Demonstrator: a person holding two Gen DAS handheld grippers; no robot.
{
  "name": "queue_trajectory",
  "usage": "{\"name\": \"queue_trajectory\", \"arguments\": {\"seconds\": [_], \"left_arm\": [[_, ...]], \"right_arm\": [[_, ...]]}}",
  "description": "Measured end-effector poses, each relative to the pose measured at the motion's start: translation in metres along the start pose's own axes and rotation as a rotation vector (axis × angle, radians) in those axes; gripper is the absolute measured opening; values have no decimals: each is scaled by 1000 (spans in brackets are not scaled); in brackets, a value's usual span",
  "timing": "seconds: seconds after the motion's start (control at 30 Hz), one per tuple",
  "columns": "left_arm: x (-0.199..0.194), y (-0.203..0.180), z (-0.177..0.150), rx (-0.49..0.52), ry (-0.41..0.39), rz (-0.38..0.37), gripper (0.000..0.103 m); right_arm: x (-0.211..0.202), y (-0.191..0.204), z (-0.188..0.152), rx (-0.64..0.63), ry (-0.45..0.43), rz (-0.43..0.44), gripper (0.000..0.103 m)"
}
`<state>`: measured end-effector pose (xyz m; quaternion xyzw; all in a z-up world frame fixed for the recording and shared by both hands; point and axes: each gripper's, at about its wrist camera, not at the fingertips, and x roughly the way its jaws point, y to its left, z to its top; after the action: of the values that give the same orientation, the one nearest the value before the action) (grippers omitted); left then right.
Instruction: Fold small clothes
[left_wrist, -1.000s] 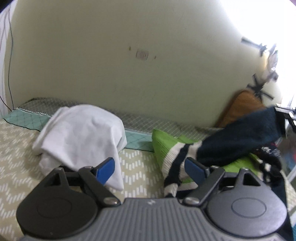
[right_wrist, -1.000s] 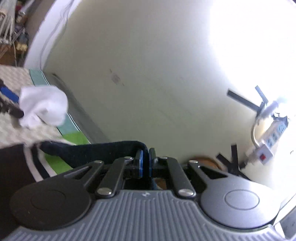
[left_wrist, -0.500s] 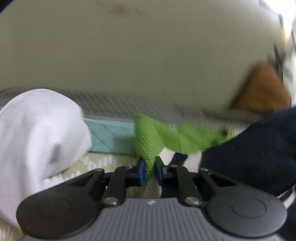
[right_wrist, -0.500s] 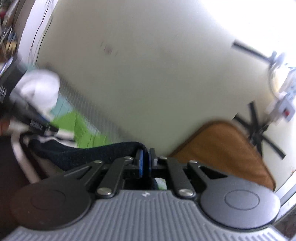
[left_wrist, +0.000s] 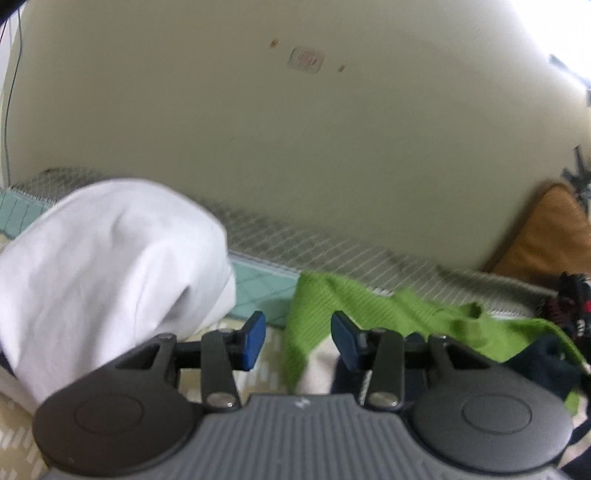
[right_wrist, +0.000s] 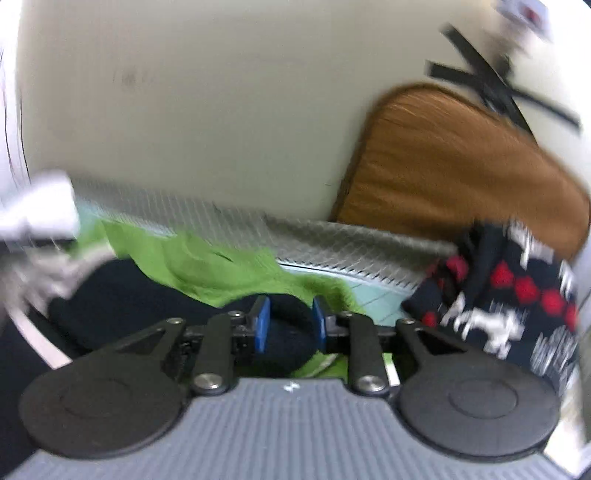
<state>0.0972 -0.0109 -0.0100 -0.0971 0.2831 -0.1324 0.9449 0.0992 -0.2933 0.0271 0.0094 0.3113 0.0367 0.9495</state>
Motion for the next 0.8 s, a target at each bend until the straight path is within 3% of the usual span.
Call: {"name": "queue_trajectory", "arguments": {"seconds": [0.1, 0.27, 0.5, 0.57, 0.67, 0.7, 0.73, 0.77, 0.8], "left_arm": [[-1, -1, 2, 9, -11, 23, 40], [5, 10, 10, -50, 79, 11, 40], [5, -9, 11, 127, 218, -11, 48], [5, -11, 10, 149, 246, -45, 51], [6, -15, 9, 182, 254, -42, 55], [8, -15, 8, 184, 260, -39, 55], [10, -14, 8, 181, 268, -41, 55], [13, -13, 8, 173, 275, -43, 55], [15, -13, 7, 168, 278, -45, 55]], "right_arm": [[8, 26, 7, 2, 26, 87, 29], [54, 92, 29, -80, 66, 263, 30], [147, 141, 60, -99, 162, 374, 30], [167, 150, 61, -114, 185, 392, 30], [191, 158, 50, -126, 289, 449, 31], [192, 157, 47, -124, 274, 456, 31], [190, 158, 47, -130, 261, 465, 27], [188, 159, 48, -137, 255, 470, 14], [186, 160, 50, -131, 245, 490, 9]]}}
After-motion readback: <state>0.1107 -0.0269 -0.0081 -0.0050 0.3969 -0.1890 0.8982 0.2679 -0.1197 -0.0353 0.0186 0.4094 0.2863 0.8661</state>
